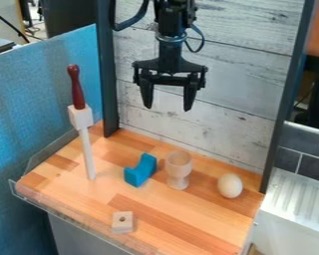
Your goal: Placed egg inside beige wine glass.
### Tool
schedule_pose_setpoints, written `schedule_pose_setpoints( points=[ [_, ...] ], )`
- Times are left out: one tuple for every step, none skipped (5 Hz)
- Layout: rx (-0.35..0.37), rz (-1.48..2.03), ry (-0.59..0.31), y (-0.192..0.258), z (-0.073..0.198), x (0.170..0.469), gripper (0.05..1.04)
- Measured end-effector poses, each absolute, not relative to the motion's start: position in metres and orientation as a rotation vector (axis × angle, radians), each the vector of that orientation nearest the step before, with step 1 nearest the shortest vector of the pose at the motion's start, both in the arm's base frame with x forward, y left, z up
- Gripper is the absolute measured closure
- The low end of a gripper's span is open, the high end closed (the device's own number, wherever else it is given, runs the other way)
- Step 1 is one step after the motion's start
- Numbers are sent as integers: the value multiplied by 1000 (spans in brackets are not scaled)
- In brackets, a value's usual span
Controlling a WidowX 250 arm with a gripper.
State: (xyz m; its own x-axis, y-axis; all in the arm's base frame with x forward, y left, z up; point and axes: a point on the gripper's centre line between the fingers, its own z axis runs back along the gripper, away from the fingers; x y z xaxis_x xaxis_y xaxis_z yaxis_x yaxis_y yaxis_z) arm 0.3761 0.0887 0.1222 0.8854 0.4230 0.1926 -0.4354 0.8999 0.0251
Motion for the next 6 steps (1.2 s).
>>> schedule_pose_setpoints(
  points=[
    [69, 447, -148, 89, 109, 374, 84],
    [92, 392, -110, 78, 90, 376, 84],
    [92, 297, -112, 57, 80, 381, 84],
    [89, 224, -108, 41, 67, 385, 84],
    [98, 202, -88, 30, 48, 390, 84],
    [113, 197, -84, 22, 32, 401, 84]
  ],
)
